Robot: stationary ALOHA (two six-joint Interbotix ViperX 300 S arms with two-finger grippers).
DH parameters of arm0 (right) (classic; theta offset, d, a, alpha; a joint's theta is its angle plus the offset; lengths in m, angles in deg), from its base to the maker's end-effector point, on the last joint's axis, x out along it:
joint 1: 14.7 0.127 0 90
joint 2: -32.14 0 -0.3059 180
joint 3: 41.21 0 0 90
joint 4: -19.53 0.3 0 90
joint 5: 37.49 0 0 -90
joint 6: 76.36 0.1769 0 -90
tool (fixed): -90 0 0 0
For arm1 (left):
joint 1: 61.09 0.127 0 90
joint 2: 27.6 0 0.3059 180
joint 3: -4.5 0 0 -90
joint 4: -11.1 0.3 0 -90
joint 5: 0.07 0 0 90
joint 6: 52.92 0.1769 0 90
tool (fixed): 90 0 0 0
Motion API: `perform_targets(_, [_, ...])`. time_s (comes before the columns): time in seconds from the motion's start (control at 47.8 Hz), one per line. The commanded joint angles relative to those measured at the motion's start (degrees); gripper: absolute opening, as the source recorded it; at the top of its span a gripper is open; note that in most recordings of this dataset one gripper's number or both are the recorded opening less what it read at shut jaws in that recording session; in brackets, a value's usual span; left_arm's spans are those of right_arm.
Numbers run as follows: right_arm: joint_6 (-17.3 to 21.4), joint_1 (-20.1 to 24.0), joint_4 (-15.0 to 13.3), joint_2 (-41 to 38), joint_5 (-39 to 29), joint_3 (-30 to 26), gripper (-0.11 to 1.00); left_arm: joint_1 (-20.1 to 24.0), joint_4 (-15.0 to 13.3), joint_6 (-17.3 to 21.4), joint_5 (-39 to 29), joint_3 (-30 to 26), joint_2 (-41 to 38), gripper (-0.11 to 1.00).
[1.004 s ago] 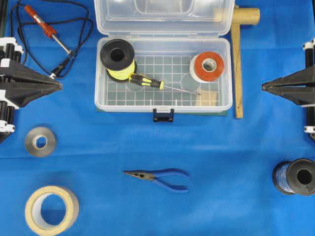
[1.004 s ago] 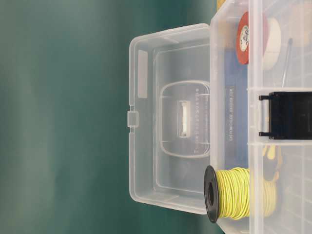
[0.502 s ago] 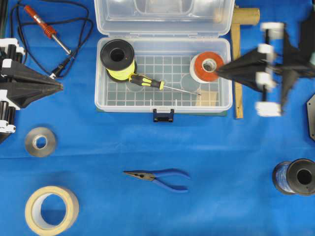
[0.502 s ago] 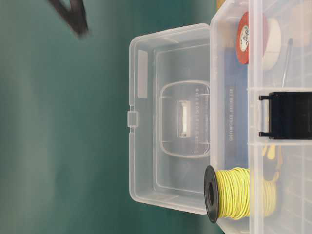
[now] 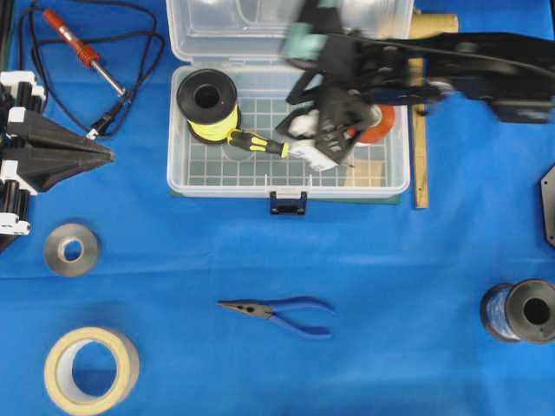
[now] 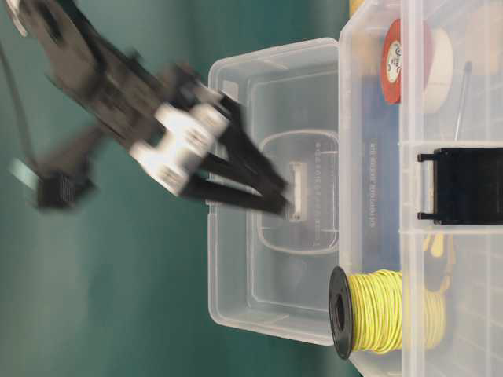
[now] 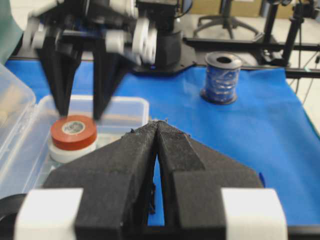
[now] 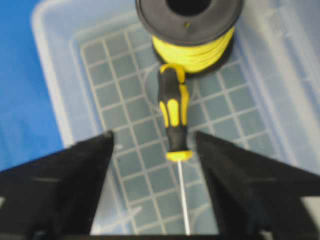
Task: Pick the screwdriver from the toolbox among several items.
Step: 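Move the right gripper over the yellow-black screwdriver in the toolbox, then lower the right gripper and close it on the screwdriver handle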
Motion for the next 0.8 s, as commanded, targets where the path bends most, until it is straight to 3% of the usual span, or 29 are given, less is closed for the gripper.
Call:
perform_targets(0.0, [0.88, -0.26, 0.09, -4.39, -1.67, -4.66, 0.85, -0.09, -0.09, -0.09, 0.18, -0.53, 0.0, 0.0])
perform_targets(0.293, [3.6, -0.53, 0.0, -16.79, -3.52, -9.67, 0.81, -0.09, -0.09, -0.09, 0.26, -0.44, 0.35, 0.0])
perform_targets(0.586, [4.39, -0.53, -0.09, -20.39, -3.16, -9.67, 0.78, -0.18, -0.09, -0.09, 0.09, 0.0, 0.35, 0.0])
perform_targets(0.649, [4.39, -0.53, -0.09, -20.3, -2.99, -9.67, 0.71, -0.09, -0.09, -0.09, 0.09, 0.18, 0.44, 0.0])
perform_targets(0.732, [4.39, -0.53, -0.09, -20.04, -3.25, -9.76, 0.47, -0.09, -0.09, -0.09, 0.09, 0.18, 0.53, 0.0])
perform_targets(0.774, [4.31, -0.53, -0.09, -19.51, -3.25, -9.67, 0.42, -0.09, -0.09, -0.09, 0.09, 0.18, 0.62, 0.0])
